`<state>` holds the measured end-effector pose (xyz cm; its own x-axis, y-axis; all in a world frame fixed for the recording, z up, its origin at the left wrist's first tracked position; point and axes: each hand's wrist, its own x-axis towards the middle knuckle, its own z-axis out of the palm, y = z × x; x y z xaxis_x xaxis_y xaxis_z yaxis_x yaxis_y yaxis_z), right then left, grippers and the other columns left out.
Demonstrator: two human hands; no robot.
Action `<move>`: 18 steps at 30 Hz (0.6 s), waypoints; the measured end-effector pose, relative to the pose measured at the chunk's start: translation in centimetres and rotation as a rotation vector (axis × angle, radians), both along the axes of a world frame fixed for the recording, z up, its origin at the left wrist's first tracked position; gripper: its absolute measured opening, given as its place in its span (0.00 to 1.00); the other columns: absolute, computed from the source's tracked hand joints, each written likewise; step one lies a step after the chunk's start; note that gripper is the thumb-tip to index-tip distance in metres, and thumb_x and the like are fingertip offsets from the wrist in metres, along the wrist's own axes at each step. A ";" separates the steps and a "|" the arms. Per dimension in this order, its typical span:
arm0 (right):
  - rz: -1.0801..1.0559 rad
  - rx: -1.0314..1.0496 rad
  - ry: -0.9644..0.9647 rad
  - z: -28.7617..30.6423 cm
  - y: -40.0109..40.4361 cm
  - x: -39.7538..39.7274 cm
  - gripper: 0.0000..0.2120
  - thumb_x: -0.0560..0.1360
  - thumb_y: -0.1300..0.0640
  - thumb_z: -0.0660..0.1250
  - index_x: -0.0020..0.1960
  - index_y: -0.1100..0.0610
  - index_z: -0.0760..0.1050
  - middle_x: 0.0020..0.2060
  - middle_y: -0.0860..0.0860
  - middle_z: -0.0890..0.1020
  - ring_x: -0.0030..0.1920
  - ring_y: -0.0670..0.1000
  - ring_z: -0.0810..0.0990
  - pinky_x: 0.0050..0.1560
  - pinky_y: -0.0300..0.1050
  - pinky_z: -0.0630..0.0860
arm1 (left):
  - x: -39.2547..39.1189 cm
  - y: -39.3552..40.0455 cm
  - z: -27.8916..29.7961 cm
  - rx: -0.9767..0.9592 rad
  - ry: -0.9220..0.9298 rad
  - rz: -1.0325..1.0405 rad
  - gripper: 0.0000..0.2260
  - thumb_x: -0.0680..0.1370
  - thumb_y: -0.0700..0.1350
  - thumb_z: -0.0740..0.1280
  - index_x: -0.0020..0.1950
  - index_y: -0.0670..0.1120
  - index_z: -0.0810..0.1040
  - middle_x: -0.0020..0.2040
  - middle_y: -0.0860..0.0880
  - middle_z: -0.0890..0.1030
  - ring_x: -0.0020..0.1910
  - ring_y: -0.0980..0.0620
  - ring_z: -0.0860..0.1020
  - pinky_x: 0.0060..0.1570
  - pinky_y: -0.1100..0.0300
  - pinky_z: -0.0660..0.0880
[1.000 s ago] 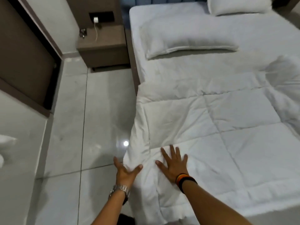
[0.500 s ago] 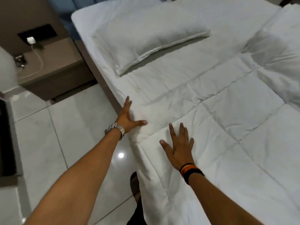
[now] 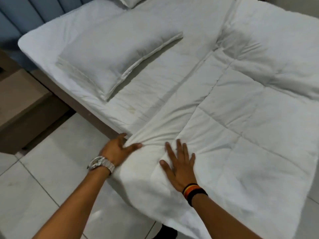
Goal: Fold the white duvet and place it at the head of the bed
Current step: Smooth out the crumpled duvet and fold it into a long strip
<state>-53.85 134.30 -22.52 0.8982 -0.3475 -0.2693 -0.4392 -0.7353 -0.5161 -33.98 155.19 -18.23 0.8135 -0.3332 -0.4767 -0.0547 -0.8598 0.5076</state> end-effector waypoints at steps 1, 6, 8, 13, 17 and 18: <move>0.034 0.005 0.029 0.3 1.5 -0.6 0.35 0.77 0.23 0.37 0.81 0.31 0.35 0.83 0.45 0.33 0.82 0.50 0.30 0.77 0.65 0.30 | 0.3 1.4 0.7 0.098 -0.037 -0.014 0.53 0.59 0.87 0.60 0.77 0.58 0.69 0.66 0.47 0.82 0.62 0.43 0.81 0.50 0.55 0.75; 0.014 0.154 0.113 0.1 5.8 -5.2 0.39 0.76 0.22 0.41 0.84 0.35 0.44 0.84 0.45 0.40 0.83 0.49 0.37 0.81 0.59 0.38 | -2.1 3.4 1.1 0.268 -0.104 -0.027 0.47 0.73 0.76 0.60 0.82 0.47 0.60 0.55 0.42 0.85 0.53 0.39 0.83 0.43 0.52 0.77; -0.102 0.145 0.049 0.3 5.5 -8.1 0.37 0.78 0.24 0.43 0.83 0.34 0.45 0.84 0.43 0.40 0.83 0.46 0.37 0.82 0.58 0.39 | -4.6 1.1 0.3 0.154 -0.208 -0.100 0.41 0.77 0.71 0.60 0.82 0.47 0.62 0.60 0.42 0.84 0.57 0.38 0.82 0.50 0.50 0.79; -0.598 -0.030 0.119 0.8 -0.9 -17.3 0.33 0.83 0.34 0.53 0.84 0.39 0.48 0.85 0.53 0.44 0.84 0.54 0.42 0.80 0.64 0.48 | -13.6 -9.9 -0.9 -0.140 -0.163 -0.463 0.33 0.81 0.63 0.63 0.81 0.48 0.65 0.74 0.43 0.75 0.71 0.42 0.74 0.69 0.49 0.70; -0.891 -0.118 0.131 0.5 -5.9 -24.6 0.34 0.83 0.34 0.55 0.84 0.39 0.47 0.85 0.54 0.40 0.84 0.56 0.39 0.79 0.69 0.43 | -20.9 -18.7 -3.1 -0.192 -0.221 -0.863 0.33 0.84 0.63 0.57 0.84 0.48 0.57 0.84 0.46 0.59 0.82 0.45 0.57 0.79 0.50 0.55; -0.964 -0.130 0.105 0.2 -6.8 -26.3 0.34 0.83 0.33 0.55 0.84 0.38 0.46 0.84 0.53 0.38 0.84 0.55 0.38 0.78 0.69 0.41 | -22.7 -20.5 -3.7 -0.214 -0.224 -0.928 0.33 0.84 0.62 0.57 0.85 0.49 0.55 0.84 0.46 0.55 0.83 0.45 0.54 0.79 0.49 0.53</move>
<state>-80.19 127.54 -22.33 0.1872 -0.9527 -0.2393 -0.9211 -0.0856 -0.3798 -56.65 134.66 -21.98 0.2488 -0.9480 -0.1983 -0.7772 -0.3176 0.5432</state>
